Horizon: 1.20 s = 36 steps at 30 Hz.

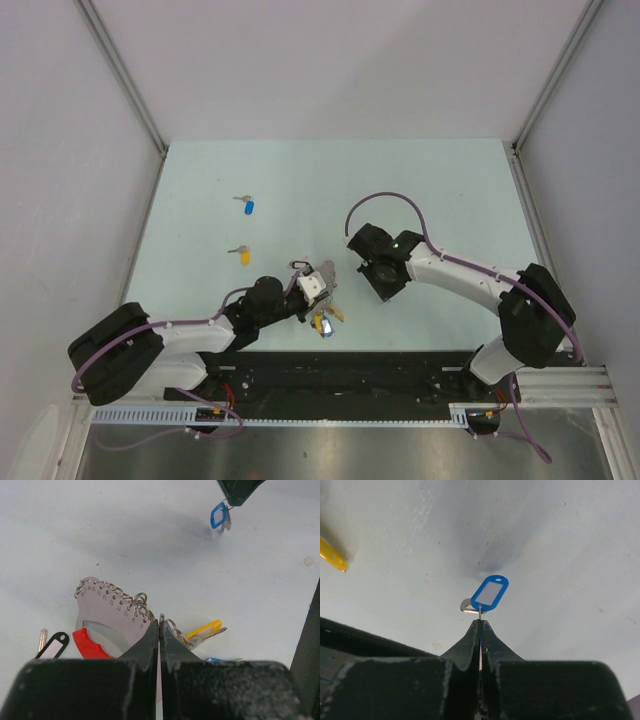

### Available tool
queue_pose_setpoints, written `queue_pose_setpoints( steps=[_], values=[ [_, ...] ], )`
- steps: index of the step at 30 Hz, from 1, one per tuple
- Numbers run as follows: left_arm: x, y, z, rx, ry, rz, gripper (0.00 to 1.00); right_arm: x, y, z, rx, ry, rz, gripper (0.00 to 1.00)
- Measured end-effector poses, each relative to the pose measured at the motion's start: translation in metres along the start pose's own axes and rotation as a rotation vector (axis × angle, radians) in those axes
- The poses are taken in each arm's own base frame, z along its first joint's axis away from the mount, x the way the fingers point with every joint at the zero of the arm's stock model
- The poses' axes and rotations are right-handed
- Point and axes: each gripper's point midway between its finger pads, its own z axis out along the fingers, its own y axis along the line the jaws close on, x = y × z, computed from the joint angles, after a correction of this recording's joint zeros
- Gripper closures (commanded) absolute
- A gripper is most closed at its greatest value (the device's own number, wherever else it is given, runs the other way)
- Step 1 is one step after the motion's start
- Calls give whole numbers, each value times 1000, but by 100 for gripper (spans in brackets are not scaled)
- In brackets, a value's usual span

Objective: Put the keys on the keyring

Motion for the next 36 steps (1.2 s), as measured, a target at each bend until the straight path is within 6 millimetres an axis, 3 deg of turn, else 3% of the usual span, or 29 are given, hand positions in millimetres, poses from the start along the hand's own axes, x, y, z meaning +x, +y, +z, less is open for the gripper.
queue_pose_setpoints(
  steps=[12,16,26,36],
  values=[
    [5,-1,-1,3,21,-5,100,-32,4,60,-7,-8,-31,99],
    [6,-1,-1,4,25,-6,99,-47,4,62,-6,-64,-40,95],
    [5,-1,-2,2,20,-5,100,-70,3,63,4,-160,-46,67],
    [4,0,-3,-3,19,-5,100,-74,-2,33,-79,-369,2,63]
  ],
)
